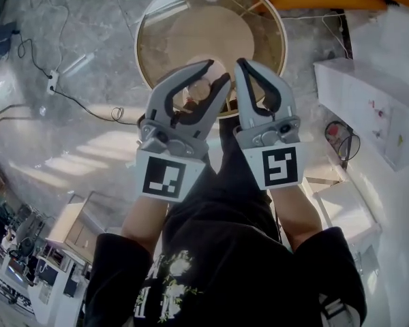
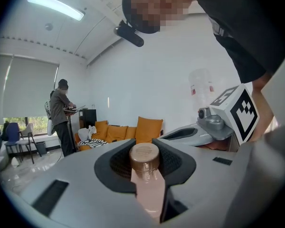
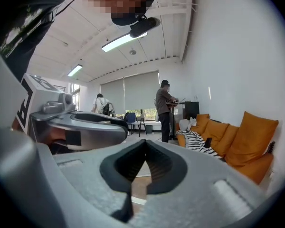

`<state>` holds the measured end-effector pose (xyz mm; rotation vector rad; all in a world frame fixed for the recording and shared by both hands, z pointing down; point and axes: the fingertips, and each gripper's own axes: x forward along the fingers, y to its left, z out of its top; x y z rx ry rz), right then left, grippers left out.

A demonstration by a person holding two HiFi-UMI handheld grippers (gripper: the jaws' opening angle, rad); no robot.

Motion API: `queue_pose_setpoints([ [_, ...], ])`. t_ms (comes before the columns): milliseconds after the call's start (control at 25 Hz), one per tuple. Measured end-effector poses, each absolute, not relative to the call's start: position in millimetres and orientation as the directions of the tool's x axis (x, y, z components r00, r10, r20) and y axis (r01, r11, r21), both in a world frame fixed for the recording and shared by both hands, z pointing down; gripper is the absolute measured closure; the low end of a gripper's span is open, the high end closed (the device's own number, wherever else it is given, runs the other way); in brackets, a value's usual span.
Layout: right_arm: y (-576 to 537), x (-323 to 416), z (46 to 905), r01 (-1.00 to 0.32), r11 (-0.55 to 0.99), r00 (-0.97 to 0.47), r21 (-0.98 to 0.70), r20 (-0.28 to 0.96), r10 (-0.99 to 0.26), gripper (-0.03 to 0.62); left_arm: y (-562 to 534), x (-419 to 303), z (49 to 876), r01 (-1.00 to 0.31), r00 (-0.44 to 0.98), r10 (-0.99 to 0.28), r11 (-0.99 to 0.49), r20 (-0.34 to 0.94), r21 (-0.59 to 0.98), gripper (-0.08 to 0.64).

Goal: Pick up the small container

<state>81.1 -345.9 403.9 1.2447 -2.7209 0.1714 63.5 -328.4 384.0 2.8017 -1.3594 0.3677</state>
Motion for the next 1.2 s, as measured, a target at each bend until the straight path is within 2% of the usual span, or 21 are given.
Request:
queue_pose_setpoints([
  [240, -343.7, 87.4, 340.2, -0.757, 0.654, -0.649, -0.013, 0.133, -0.749, 0.598, -321.8, 63.4, 324.6, -0.787, 0.581, -0.789, -0.607, 0.201, -0.109, 0.443],
  [440, -335.3, 97.1, 297.2, -0.743, 0.669, -0.660, 0.018, 0.145, -0.737, 0.598, -316.0, 64.6, 283.7, -0.817, 0.547, -0.815, -0.569, 0.193, -0.087, 0.443],
  [760, -311.3, 90.0, 227.6, -0.724, 0.689, -0.683, 0.036, 0.097, -0.724, 0.598, -296.4, 62.3, 219.1, -0.801, 0.567, -0.804, -0.589, 0.177, -0.108, 0.443],
  [920, -292.5, 86.3, 191.4, -0.714, 0.697, -0.692, 0.066, 0.085, -0.717, 0.597, -276.3, 48.4, 191.2, -0.822, 0.554, -0.809, -0.569, 0.197, -0.022, 0.443],
  [1200, -274.0, 80.6, 149.6, -0.705, 0.704, -0.703, 0.084, 0.054, -0.709, 0.598, -257.9, 38.3, 142.4, -0.808, 0.577, -0.800, -0.588, 0.167, -0.027, 0.443],
])
